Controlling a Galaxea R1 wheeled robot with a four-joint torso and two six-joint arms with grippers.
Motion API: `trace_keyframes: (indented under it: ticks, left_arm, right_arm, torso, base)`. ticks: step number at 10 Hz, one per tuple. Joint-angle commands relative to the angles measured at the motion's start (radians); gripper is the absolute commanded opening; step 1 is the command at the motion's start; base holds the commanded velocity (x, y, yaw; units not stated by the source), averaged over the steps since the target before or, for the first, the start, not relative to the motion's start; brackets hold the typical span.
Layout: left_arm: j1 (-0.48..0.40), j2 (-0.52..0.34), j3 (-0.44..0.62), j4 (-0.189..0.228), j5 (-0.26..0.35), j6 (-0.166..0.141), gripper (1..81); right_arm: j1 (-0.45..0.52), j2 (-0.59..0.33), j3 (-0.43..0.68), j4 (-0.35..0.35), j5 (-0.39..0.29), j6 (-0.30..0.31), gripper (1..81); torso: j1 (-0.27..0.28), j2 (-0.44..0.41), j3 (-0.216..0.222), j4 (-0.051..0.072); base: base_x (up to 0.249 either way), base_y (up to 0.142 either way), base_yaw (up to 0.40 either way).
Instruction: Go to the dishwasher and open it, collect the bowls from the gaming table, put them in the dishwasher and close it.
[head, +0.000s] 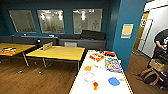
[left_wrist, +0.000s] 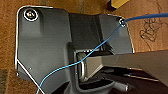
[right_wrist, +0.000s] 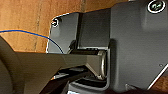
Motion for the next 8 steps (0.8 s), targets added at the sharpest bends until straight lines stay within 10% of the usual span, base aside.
trace_keyframes:
  ticks: [1, 8]
  left_arm:
    - [-0.042, -0.004, 0.016, 0.001, 0.051, -0.003, 81.1]
    - [-0.04, -0.003, 0.011, -0.004, 0.056, -0.005, 81.1]
  right_arm:
    - [0.085, -0.252, 0.208, 0.13, -0.016, 0.064, 81.1]
    - [0.25, -0.764, 0.794, 0.414, 0.035, 0.067, 81.1]
  torso:
    - [0.0, 0.0, 0.0, 0.0]
    - [0.0, 0.0, 0.0, 0.0]
  base:
    - [0.0, 0.0, 0.0]
    - [0.0, 0.0, 0.0]
